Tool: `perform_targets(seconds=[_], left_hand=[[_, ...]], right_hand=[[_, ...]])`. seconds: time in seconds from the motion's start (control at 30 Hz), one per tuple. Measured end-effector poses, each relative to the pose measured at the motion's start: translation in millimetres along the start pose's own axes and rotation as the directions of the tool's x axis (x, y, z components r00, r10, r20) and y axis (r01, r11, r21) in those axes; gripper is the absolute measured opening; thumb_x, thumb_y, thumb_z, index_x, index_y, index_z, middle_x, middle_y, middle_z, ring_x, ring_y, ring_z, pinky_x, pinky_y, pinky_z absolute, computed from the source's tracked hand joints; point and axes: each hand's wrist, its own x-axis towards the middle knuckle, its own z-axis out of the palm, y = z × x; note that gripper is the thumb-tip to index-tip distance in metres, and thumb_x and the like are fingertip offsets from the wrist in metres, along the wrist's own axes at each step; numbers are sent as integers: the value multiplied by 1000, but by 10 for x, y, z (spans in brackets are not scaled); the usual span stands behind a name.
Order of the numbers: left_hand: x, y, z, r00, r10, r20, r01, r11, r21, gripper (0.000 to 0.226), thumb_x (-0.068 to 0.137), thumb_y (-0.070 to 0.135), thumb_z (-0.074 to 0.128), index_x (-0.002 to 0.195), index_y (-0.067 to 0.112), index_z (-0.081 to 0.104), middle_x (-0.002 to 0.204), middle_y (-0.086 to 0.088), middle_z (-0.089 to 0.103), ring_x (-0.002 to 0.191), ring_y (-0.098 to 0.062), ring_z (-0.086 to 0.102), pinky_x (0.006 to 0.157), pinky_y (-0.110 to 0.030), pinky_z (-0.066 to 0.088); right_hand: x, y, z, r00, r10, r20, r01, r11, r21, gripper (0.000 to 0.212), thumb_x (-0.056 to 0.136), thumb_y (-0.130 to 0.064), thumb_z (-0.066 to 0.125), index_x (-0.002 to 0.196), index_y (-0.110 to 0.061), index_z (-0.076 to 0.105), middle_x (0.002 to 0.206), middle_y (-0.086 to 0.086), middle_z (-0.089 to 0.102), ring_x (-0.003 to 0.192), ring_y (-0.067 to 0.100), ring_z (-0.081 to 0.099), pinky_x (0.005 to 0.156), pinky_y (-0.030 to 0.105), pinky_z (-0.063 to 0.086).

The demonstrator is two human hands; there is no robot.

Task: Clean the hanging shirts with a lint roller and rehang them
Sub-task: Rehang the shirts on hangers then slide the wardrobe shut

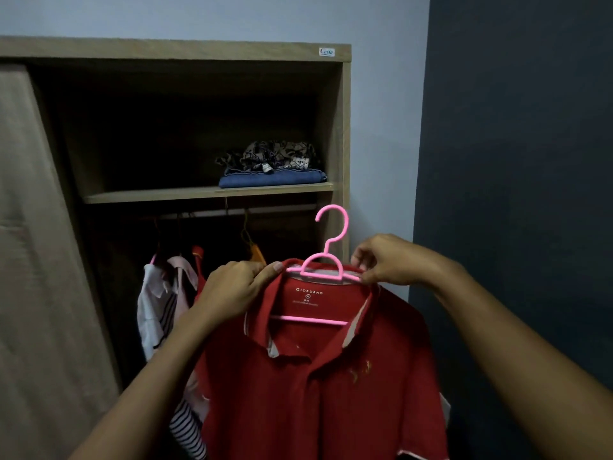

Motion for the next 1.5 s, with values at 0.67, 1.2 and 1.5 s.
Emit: perform_targets(seconds=[0.67,1.2,1.5], left_hand=[[354,-651,662,965,-164,204,218,935,-278,61,86,71,45,70,16,63,68,1,67,69,-16,65,71,-37,52],[1287,-1301,1347,902,-213,375,118,958,261,60,95,61,41,140,22,46,134,-17,58,120,-37,57,95,-44,47],[1347,-2120,1186,955,-107,278,50,977,205,26,92,30,58,113,16,63,109,-15,67,101,-35,66,81,-40,55]], right_hand=[[12,221,276,936,77,344,-171,952,253,43,94,-47,58,87,-7,73,81,1,75,66,9,63,66,23,50],[1181,57,1095,915,378,141,-402,884,237,35,99,-32,50,83,-5,66,75,10,58,56,15,48,58,29,37],[2296,-27,1507,860,486,-154,-389,821,418,40,99,-26,45,62,-10,51,57,3,45,49,13,40,46,26,28]])
